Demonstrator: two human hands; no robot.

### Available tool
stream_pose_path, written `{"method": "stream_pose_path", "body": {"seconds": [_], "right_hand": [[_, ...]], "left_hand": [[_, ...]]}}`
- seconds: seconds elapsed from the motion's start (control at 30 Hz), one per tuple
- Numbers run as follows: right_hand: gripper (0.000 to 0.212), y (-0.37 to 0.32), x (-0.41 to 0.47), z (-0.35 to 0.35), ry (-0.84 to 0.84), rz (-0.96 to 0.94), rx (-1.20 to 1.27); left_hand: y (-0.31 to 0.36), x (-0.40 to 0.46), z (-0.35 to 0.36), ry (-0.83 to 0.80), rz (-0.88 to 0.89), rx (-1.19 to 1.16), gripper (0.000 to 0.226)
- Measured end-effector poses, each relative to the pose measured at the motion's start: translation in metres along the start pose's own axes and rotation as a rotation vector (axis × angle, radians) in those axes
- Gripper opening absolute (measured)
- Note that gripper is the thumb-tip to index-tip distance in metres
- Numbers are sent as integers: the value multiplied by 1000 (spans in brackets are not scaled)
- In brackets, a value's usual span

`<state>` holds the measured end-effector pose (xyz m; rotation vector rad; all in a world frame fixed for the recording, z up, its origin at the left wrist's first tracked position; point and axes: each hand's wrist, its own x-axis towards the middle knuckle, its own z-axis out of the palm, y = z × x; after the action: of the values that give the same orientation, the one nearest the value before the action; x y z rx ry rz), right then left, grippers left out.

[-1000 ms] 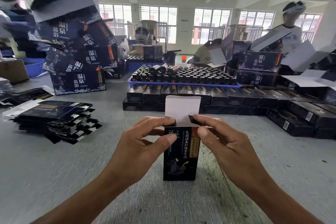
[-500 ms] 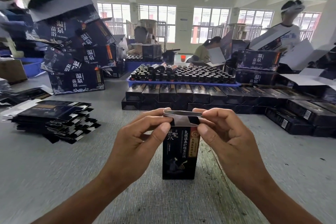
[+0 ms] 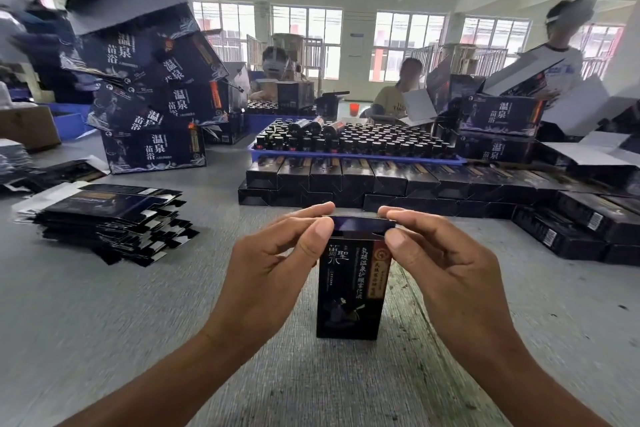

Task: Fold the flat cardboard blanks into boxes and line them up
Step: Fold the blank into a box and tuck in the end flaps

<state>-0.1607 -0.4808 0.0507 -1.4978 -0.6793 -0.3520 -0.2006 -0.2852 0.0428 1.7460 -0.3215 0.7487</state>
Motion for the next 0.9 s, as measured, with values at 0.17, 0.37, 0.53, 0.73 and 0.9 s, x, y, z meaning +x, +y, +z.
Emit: {"method": "stream_pose_path", "body": {"seconds": [0.17, 0.37, 0.53, 0.73, 0.9], "right_hand": [[24, 1, 1, 0, -10, 9, 26], [26, 2, 0, -1, -19, -14, -28], [24, 4, 0, -2, -27, -47, -78], [21, 8, 2, -3, -27, -122, -160], [20, 14, 3, -4, -9, -207, -269]], "left_hand": [[1, -1, 3, 73, -12, -32, 23], [0, -1, 0, 30, 65, 51, 29], [-2, 0, -2, 16, 163, 123, 26], [-2, 3, -5, -11, 287, 229, 23], [-6, 5, -5, -2, 373, 277, 24]]}}
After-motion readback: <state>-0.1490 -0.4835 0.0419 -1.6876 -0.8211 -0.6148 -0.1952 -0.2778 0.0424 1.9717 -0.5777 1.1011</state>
